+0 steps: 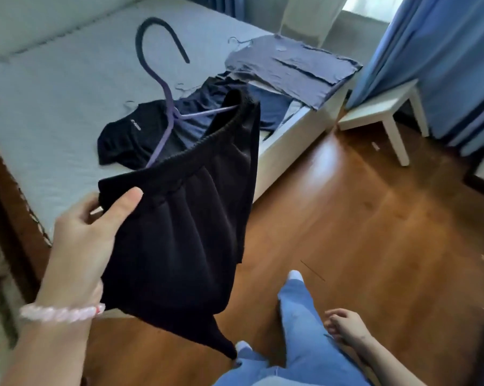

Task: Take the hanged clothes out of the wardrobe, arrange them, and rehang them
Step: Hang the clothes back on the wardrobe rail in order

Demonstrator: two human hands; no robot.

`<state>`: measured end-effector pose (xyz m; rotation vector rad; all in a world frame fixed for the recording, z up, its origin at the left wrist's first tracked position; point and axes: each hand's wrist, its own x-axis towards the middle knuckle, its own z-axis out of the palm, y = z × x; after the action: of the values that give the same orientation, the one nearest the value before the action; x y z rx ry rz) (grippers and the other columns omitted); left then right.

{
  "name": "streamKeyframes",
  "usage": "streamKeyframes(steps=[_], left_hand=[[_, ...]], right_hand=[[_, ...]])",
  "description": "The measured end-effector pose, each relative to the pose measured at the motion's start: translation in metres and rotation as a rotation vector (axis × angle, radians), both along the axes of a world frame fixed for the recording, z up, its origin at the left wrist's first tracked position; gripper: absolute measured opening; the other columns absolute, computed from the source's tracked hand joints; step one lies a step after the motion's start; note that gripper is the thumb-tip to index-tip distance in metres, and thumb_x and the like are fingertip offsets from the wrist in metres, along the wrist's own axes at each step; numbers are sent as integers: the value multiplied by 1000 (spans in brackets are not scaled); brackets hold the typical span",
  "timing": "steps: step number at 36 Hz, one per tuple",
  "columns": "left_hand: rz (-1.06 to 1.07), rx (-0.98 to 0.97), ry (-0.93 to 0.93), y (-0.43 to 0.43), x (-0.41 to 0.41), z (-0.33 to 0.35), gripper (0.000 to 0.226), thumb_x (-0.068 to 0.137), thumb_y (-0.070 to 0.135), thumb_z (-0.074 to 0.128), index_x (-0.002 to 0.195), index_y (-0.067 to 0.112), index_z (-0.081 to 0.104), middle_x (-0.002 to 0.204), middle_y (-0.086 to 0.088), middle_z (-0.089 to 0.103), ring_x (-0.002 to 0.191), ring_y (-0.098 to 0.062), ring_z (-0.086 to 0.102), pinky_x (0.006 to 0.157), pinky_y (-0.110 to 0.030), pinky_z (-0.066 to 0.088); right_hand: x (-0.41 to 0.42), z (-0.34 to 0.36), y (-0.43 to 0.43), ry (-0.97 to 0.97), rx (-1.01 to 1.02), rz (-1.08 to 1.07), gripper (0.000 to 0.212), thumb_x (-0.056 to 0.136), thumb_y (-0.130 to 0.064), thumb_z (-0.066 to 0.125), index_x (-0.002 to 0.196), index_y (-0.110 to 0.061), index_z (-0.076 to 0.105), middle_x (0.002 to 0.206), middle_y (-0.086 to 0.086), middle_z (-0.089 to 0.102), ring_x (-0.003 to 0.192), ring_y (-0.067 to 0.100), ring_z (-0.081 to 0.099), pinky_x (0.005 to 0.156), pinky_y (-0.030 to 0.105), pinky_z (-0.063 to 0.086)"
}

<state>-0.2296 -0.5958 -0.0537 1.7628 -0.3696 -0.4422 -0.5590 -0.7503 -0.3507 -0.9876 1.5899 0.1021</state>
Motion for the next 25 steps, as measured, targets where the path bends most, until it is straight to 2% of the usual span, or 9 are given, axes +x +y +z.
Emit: streamKeyframes(steps=[2, 6, 8, 11, 15, 18, 21, 23, 25], left_hand=[[3, 34, 10, -21, -6, -2, 11, 77, 34, 72, 65, 35, 72, 63, 12, 72, 59, -5, 69, 67, -31, 53], [-8, 64, 47, -86, -7, -19, 13, 78, 29, 72, 65, 31, 72, 62, 9, 72, 58, -4, 68, 65, -31, 52], [-23, 86, 37, -119, -8, -26, 9, 78, 27, 72, 74, 20, 71, 69, 0, 73, 66, -11, 69, 71, -38, 56], [-6, 88, 30, -169, -9, -27, 23, 78, 26, 73, 85, 5, 65, 87, -20, 71, 80, -28, 68, 81, -44, 54], [39, 73, 31, -223, -10, -25, 17, 79, 25, 72, 82, 9, 68, 86, -13, 72, 85, -28, 69, 82, -42, 54], [65, 61, -5, -257, -4, -26, 11, 79, 28, 72, 71, 20, 69, 68, 5, 71, 74, -15, 68, 73, -35, 56], [97, 44, -42, -288, 5, -23, 18, 79, 30, 71, 61, 32, 68, 59, 14, 68, 60, 1, 65, 62, -24, 55], [134, 44, -47, -307, 14, -21, 17, 79, 31, 71, 62, 31, 68, 60, 12, 68, 60, 0, 65, 62, -25, 56], [175, 45, -52, -325, 26, -23, 17, 78, 34, 72, 67, 23, 66, 66, 6, 67, 68, -11, 66, 69, -30, 56]], right_hand=[[5, 1, -14, -20, -2, 14, 24, 88, 7, 36, 88, 0, 59, 64, 13, 56, 46, 16, 42, 35, 11, 25], [17, -1, -73, -59, 1, 27, 24, 89, 4, 38, 89, -1, 61, 65, 12, 58, 47, 14, 45, 36, 11, 25], [28, -1, -112, -91, -13, 48, 23, 90, 4, 38, 90, -1, 61, 64, 11, 58, 40, 10, 46, 35, 10, 25], [47, 7, -178, -139, -68, 97, 23, 90, 4, 40, 87, -5, 61, 63, 7, 59, 39, 7, 47, 35, 11, 29], [78, 26, -263, -224, -143, 131, 24, 90, 2, 43, 84, -9, 62, 57, 2, 63, 37, 3, 53, 39, 12, 35], [100, 43, -319, -271, -176, 160, 25, 91, 1, 43, 82, -12, 62, 50, -6, 64, 39, 2, 54, 42, 14, 37], [115, 47, -364, -287, -175, 159, 26, 91, -1, 42, 81, -14, 62, 51, -7, 64, 42, 4, 57, 49, 18, 40], [121, 43, -388, -272, -169, 169, 26, 91, -2, 43, 82, -15, 63, 51, -7, 65, 45, 6, 58, 53, 21, 40], [125, 35, -409, -250, -152, 172, 26, 92, -1, 43, 82, -14, 63, 47, -7, 64, 39, 3, 56, 50, 20, 38]])
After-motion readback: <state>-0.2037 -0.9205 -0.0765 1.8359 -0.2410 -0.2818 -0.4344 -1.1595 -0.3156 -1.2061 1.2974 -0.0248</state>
